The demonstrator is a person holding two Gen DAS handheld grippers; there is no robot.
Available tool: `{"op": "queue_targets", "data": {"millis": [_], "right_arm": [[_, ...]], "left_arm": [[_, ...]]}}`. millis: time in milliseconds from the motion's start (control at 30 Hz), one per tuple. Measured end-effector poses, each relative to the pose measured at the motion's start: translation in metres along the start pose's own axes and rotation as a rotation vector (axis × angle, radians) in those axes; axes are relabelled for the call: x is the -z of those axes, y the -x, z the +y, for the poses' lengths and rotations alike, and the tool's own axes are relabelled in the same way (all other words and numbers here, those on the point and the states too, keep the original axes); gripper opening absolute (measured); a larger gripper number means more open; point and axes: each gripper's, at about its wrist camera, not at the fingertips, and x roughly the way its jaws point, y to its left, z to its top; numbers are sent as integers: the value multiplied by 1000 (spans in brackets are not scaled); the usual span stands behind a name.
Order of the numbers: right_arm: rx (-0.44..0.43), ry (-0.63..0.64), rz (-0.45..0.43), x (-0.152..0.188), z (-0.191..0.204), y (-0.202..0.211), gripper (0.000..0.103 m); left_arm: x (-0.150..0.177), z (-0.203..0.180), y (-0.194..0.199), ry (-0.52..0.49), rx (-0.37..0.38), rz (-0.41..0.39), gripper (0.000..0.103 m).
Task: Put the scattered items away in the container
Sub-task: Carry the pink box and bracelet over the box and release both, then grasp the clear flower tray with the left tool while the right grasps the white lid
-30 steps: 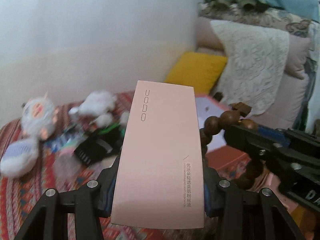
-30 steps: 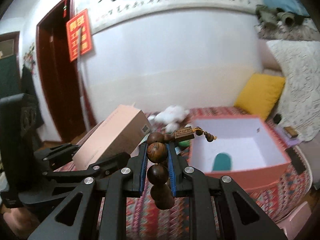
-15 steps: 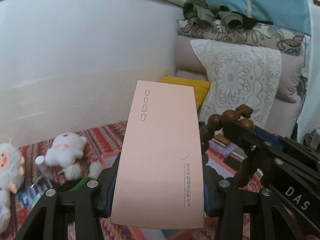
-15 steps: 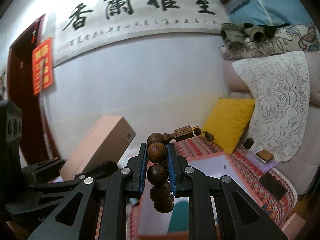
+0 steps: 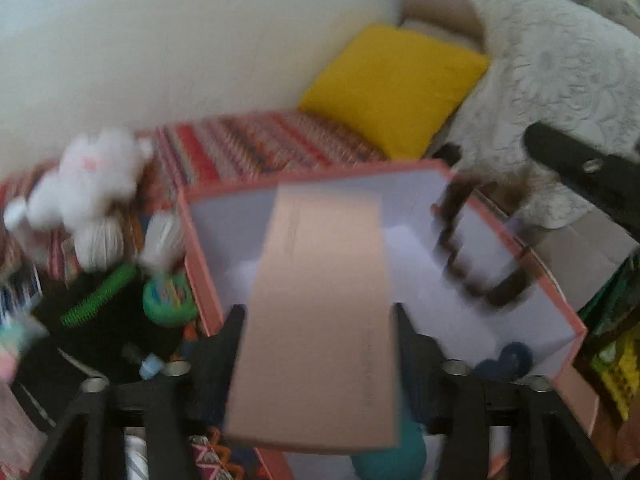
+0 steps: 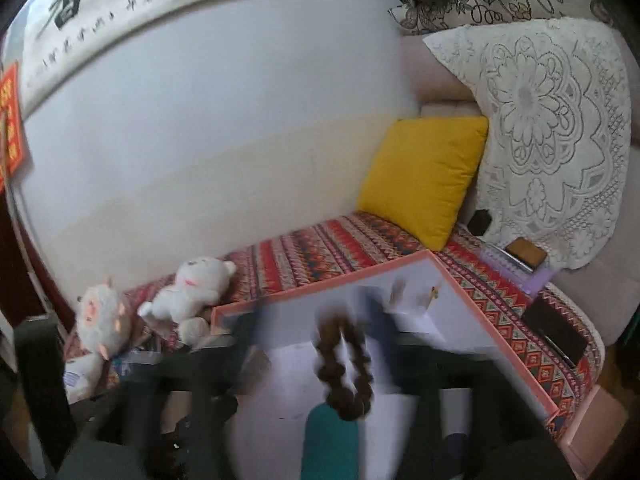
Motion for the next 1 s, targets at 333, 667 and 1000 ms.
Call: {"op": "queue_targets", "data": {"millis": [333, 667, 1000], "right_arm": [[-25, 50, -59, 15, 48, 18, 100], [-326, 170, 91, 81, 183, 9, 101], [-206, 432, 384, 198, 266, -51, 101]], "left_arm": [[12, 44, 54, 97, -62, -92, 97], [91, 155, 123, 205, -325, -99, 100], [175, 253, 95, 342, -379, 58, 100]]}}
